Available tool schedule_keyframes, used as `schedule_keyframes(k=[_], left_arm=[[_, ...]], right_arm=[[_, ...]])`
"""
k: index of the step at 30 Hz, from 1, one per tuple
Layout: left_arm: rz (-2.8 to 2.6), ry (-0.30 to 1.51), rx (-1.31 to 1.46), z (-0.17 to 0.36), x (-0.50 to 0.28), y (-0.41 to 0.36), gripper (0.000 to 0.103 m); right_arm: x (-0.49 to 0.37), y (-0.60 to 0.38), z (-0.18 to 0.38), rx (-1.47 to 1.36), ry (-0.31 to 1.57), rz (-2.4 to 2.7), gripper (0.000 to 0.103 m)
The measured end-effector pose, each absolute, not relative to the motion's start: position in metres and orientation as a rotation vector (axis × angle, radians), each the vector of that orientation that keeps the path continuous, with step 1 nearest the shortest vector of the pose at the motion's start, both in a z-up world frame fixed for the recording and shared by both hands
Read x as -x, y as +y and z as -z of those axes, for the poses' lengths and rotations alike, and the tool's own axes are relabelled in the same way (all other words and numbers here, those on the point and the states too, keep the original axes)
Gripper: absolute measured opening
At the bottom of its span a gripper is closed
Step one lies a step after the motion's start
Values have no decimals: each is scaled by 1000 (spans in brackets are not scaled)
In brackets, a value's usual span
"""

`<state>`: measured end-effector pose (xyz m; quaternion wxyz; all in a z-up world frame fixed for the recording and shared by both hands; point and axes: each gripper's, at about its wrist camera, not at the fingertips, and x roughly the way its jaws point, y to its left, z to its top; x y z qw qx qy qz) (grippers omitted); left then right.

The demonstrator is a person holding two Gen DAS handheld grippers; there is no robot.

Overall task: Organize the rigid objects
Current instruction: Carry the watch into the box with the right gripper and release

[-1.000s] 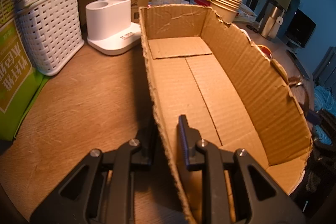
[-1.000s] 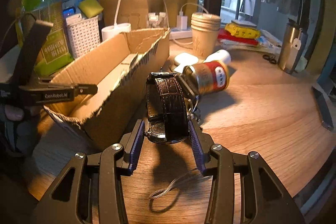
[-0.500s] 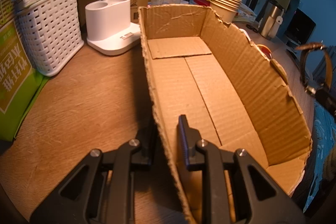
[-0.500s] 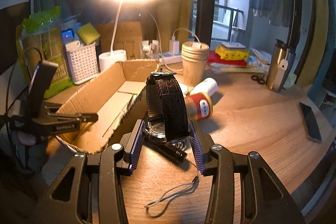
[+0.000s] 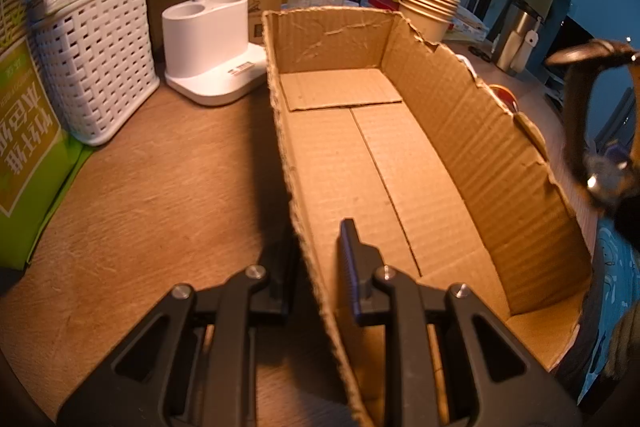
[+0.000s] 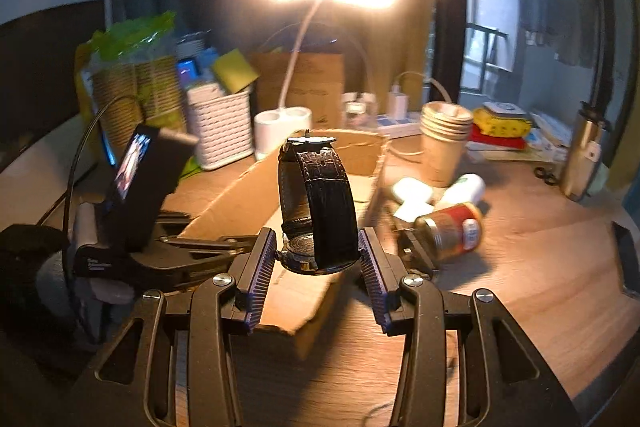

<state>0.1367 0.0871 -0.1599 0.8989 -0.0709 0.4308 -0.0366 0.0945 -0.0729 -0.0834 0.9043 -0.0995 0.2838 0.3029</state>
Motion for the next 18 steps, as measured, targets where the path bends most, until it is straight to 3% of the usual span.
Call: schedule_keyframes(k=[18], left_arm=[[79,890,144,160,-137,86,21]], right_arm=[[-100,-43,116,287,713,-662,45]])
